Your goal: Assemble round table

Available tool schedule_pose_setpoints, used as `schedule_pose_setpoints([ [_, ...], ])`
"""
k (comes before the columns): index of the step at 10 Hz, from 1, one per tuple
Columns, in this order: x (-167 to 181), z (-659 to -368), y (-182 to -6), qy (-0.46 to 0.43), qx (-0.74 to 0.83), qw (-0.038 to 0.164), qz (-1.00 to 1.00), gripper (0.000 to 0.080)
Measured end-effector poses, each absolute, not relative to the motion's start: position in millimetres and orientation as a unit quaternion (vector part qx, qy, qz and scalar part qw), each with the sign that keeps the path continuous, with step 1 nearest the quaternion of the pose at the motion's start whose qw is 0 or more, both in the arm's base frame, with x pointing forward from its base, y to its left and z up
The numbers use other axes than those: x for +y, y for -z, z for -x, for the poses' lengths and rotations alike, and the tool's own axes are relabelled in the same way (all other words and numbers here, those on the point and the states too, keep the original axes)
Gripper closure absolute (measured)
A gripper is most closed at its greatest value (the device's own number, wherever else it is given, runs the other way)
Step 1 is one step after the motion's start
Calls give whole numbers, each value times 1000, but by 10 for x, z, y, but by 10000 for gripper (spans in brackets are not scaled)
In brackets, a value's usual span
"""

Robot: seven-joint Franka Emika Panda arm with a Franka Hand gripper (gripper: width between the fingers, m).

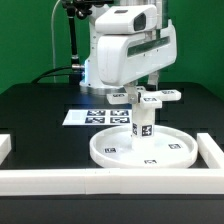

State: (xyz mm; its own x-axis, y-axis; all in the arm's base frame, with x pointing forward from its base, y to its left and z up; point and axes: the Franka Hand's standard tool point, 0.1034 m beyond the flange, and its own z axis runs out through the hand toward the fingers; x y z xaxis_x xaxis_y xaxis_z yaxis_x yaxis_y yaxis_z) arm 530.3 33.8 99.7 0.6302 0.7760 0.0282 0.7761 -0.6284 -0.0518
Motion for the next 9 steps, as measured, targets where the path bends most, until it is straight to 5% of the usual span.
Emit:
schedule_pose_setpoints([
  [3, 338, -5301, -995, 1, -401, 30, 915, 354],
  [9, 415, -5249, -988, -11, -6, 30, 999, 351],
])
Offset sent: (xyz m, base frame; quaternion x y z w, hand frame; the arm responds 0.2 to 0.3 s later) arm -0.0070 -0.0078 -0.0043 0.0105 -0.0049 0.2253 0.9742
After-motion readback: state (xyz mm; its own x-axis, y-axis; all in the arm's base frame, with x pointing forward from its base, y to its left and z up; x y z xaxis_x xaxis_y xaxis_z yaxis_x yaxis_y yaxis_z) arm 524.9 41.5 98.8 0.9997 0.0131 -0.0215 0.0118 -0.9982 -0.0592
